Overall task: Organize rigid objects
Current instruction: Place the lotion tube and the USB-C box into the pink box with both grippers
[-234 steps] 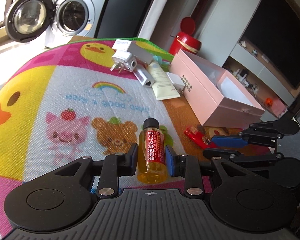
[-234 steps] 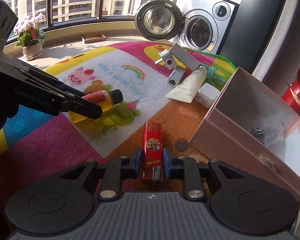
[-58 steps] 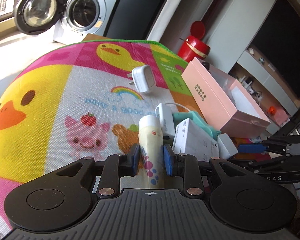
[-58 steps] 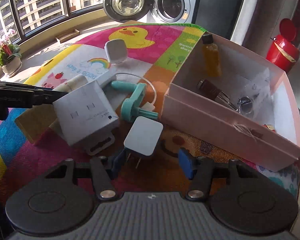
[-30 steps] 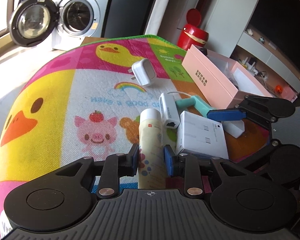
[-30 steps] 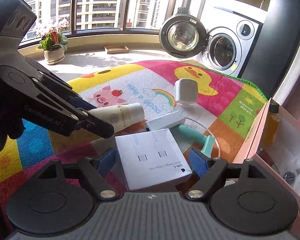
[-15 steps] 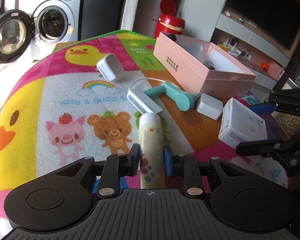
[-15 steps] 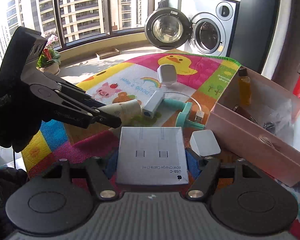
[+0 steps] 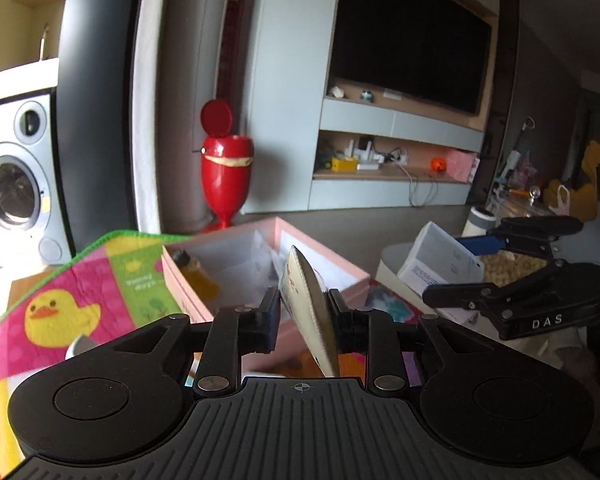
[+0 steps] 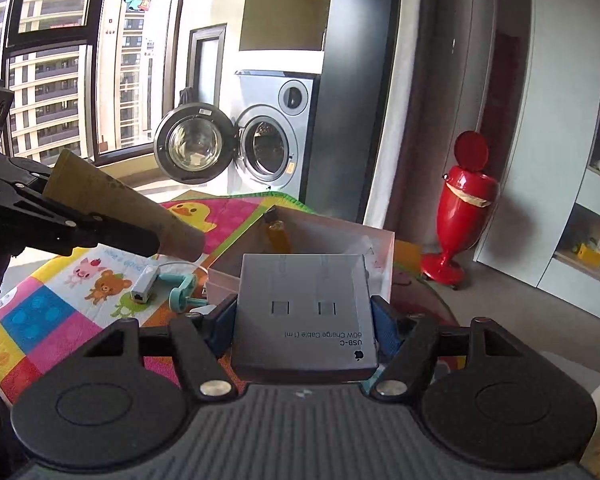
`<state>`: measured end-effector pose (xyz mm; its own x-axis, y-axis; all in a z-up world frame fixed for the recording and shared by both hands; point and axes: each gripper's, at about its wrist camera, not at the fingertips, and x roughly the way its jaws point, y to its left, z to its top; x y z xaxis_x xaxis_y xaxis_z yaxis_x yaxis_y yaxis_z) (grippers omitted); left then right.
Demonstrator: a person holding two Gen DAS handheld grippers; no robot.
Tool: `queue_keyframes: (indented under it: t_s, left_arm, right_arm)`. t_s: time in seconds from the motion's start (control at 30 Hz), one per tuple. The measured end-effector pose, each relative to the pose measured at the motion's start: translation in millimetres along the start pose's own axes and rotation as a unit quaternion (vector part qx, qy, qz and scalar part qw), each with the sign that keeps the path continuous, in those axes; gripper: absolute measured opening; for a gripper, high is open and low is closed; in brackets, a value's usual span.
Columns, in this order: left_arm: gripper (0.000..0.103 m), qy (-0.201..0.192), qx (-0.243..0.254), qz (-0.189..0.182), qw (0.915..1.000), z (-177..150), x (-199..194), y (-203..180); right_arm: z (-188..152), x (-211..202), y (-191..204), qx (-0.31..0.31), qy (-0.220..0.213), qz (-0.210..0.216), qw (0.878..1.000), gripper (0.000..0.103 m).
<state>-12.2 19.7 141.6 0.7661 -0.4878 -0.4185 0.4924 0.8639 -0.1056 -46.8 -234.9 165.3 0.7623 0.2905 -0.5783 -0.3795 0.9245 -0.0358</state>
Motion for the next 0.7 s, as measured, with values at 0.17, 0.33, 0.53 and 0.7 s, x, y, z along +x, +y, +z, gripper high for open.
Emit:
queue_keyframes:
  t_s: [0.17,0.33,0.53,0.7]
  left_arm:
    - [0.028,-0.057,-0.028,-0.014,0.9979,57,26,16]
    - [0.029,-0.086,-0.064,-0.017,0.994,82,70,37]
    - [0.03,-0.051,-0.148,0.0,0.9877,92,127,74]
    - [0.03,-0.036,-0.148,0.038,0.9877,83,116,95]
  right_arm:
    - [21,5,-15,0.012,-0.033,-0.021,0.999,0.069]
    - [40,28,-22,0.023,-0.039,-0.025,0.999,0.069]
    - [59,78,-14,0.005,-0.028,-0.041,0.999,0.069]
    - [67,125,-26,0.054,0.015,-0.005,0.998,0.078]
